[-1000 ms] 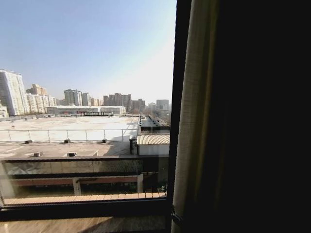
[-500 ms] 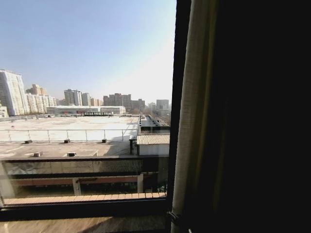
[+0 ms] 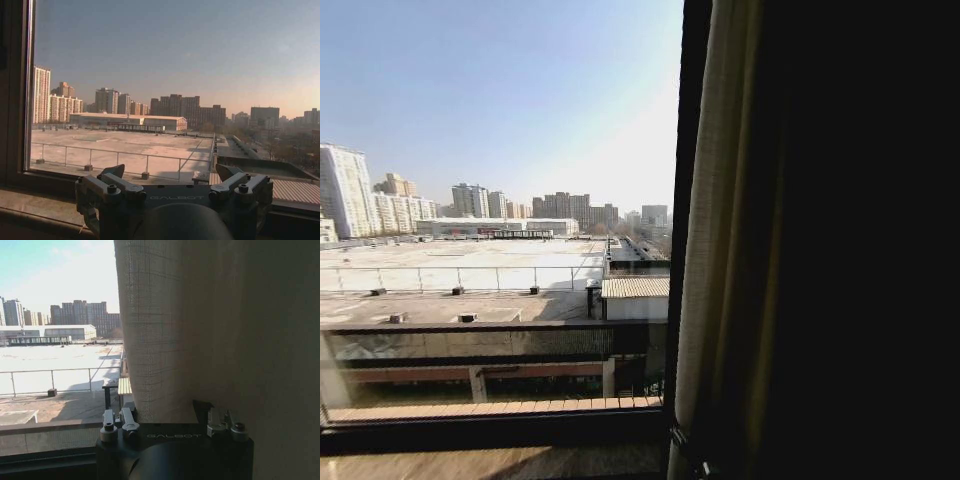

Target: Open the curtains by pulling them apart, changing their state from closed to fully open.

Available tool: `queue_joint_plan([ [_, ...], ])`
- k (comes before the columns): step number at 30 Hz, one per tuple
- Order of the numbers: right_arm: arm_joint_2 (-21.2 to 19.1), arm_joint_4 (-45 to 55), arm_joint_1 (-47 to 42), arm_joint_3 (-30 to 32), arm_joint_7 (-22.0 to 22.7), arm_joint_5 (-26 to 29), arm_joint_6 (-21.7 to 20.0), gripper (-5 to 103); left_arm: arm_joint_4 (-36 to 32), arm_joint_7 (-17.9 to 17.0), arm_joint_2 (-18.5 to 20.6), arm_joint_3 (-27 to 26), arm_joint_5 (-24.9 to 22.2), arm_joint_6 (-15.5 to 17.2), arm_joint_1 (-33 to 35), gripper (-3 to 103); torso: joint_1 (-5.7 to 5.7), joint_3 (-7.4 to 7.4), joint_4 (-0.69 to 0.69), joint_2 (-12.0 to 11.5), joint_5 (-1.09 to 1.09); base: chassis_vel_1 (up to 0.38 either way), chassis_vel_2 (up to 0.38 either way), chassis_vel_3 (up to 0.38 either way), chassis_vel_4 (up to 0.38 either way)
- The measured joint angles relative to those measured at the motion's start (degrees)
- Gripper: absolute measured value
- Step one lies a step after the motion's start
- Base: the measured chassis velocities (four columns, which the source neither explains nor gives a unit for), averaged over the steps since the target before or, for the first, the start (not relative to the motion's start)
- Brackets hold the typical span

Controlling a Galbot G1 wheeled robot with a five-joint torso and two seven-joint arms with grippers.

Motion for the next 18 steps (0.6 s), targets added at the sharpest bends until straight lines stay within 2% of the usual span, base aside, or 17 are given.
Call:
queue_joint_plan([
  [1, -0.03, 0.0, 0.0, 0.05, -0.03, 0.02, 0.02, 61, 0.02, 0.05, 0.0, 0.02, 0.04, -0.05, 0.0, 100, 0.0, 0.0, 0.0, 0.0, 0.0, 0.0, 0.0, 0.0, 0.0],
  [2, -0.03, 0.0, 0.0, 0.05, -0.03, 0.02, 0.02, 61, 0.02, 0.05, 0.0, 0.02, 0.04, -0.05, 0.0, 100, 0.0, 0.0, 0.0, 0.0, 0.0, 0.0, 0.0, 0.0, 0.0],
  [6, -0.07, 0.19, -0.41, 0.3, -0.19, 0.03, 0.14, 39, 0.15, 0.2, 0.0, -0.03, 0.06, -0.26, 0.13, 100, 0.0, 0.0, 0.0, 0.0, 0.0, 0.0, 0.0, 0.0, 0.0],
  [7, -0.07, 0.19, -0.41, 0.3, -0.19, 0.03, 0.14, 39, 0.15, 0.2, 0.0, -0.03, 0.06, -0.26, 0.13, 100, 0.0, 0.0, 0.0, 0.0, 0.0, 0.0, 0.0, 0.0, 0.0],
  [9, -0.15, 0.44, -0.76, 0.41, -0.28, 0.13, 0.19, 28, 0.15, 0.2, 0.0, -0.14, -0.12, -0.27, 0.17, 100, 0.0, 0.0, 0.0, 0.0, 0.0, 0.0, 0.0, 0.0, 0.0],
  [10, -0.15, 0.44, -0.76, 0.41, -0.28, 0.13, 0.19, 28, 0.15, 0.2, 0.0, -0.14, -0.12, -0.27, 0.17, 100, 0.0, 0.0, 0.0, 0.0, 0.0, 0.0, 0.0, 0.0, 0.0],
  [12, -0.5, 0.94, -1.07, 0.53, -0.45, 0.94, 0.22, 17, 0.15, 0.2, 0.0, -0.2, -0.23, -0.27, 0.14, 100, 0.0, 0.0, 0.0, 0.0, 0.0, 0.0, 0.0, 0.0, 0.0],
  [13, -0.5, 0.94, -1.07, 0.53, -0.45, 0.94, 0.22, 17, 0.15, 0.2, 0.0, -0.2, -0.23, -0.27, 0.14, 100, 0.0, 0.0, 0.0, 0.0, 0.0, 0.0, 0.0, 0.0, 0.0],
  [17, -1.47, 2.66, -1.86, 1.33, -2.0, 3.42, 0.7, 2, 0.2, 0.2, 0.01, -0.17, -0.42, -0.28, -0.01, 100, -0.01, 0.0, 0.0, 0.0, 0.0, 0.0, 0.0, 0.0, 0.0],
  [18, -1.47, 2.66, -1.86, 1.33, -2.0, 3.42, 0.7, 2, 0.2, 0.2, 0.01, -0.17, -0.42, -0.28, -0.01, 100, -0.01, 0.0, 0.0, 0.0, 0.0, 0.0, 0.0, 0.0, 0.0],
])
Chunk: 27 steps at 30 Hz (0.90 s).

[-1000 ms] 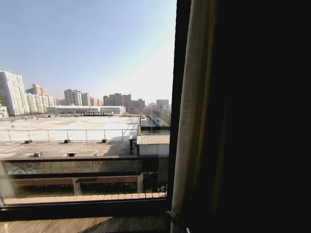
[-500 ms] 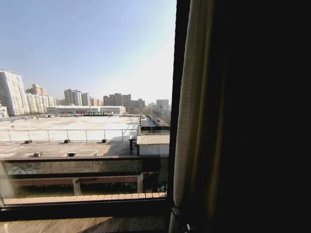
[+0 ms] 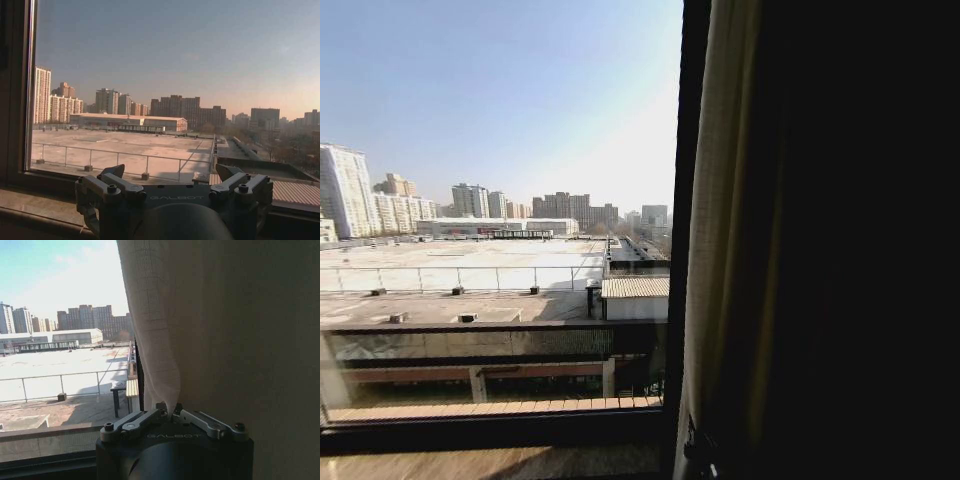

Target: Open the curtains by pulling them apart, changing their state from closed to fully open.

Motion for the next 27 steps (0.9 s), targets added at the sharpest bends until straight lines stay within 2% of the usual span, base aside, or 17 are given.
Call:
queue_joint_plan([
  [11, -3.21, 1.82, 0.83, 3.71, -0.51, 6.01, 0.56, 0, 1.08, 0.27, 0.0, 0.68, -0.12, -0.06, -0.61, 100, 0.0, 0.0, 0.0, 0.0, 0.0, 0.0, 0.0, 0.0, 0.0],
  [16, -4.02, 1.77, 1.41, 4.66, -0.34, 7.09, 0.58, 0, 1.12, 0.27, 0.0, 0.56, -0.34, -0.08, -0.71, 100, 0.0, 0.0, 0.0, 0.0, 0.0, 0.0, 0.0, 0.0, 0.0],
  [27, -6.99, -7.14, 7.51, 9.25, 0.7, 8.5, 3.17, 0, 1.59, 0.27, 0.0, -0.02, -1.61, -0.26, -0.61, 100, 0.0, 0.0, 0.0, 0.0, 0.0, 0.0, 0.0, 0.0, 0.0],
])
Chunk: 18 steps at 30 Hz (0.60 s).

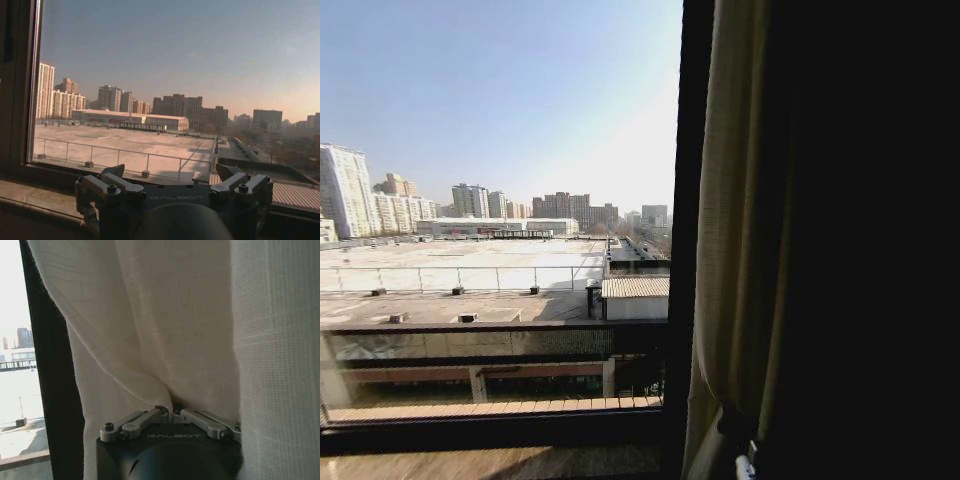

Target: Open the curtains by pulling them apart, changing their state from closed to fully open.

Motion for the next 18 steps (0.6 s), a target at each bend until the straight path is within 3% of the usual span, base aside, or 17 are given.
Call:
queue_joint_plan([
  [18, -6.86, -15.11, 6.74, 8.38, -3.99, 1.19, 6.41, 0, 1.07, 0.04, 0.97, -0.73, -1.79, -0.53, 0.24, 100, 0.0, 0.0, 0.0, 0.0, 0.0, 0.0, 0.0, 0.0, 0.0],
])
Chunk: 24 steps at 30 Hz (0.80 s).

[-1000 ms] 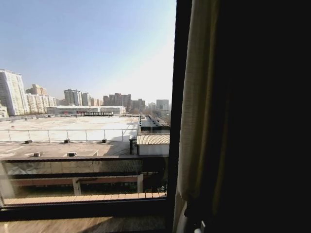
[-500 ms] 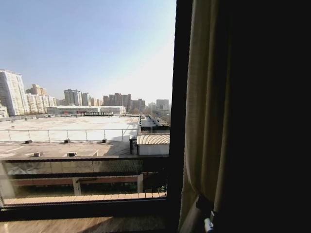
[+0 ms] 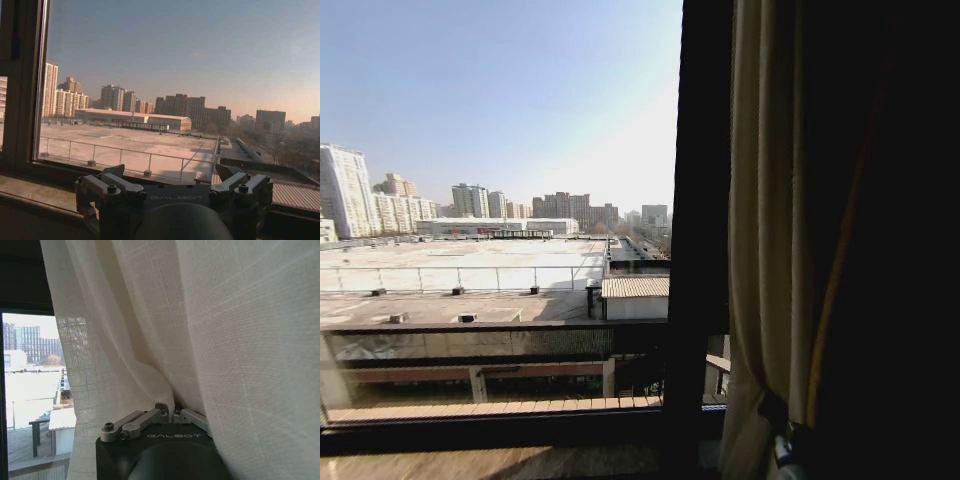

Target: Open the curtains by pulling them apart, changing their state from closed to fully open.

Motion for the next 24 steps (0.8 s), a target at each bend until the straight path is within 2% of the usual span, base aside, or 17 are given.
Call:
queue_joint_plan([
  [18, -5.17, -13.24, 6.66, 3.35, -0.18, 0.08, 3.89, 0, 0.53, 0.09, 0.76, -0.51, -1.4, -0.56, 0.37, 100, 0.0, 0.0, 0.0, 0.0, -0.01, 0.0, 0.0, 0.0, 0.0],
  [24, -5.66, -16.56, 7.39, 3.91, -0.13, -1.26, 5.28, 0, 0.68, 0.17, 0.74, -0.41, -1.43, -0.8, 0.41, 100, 0.0, 0.0, 0.0, 0.0, -0.01, 0.0, 0.0, 0.0, 0.0],
])
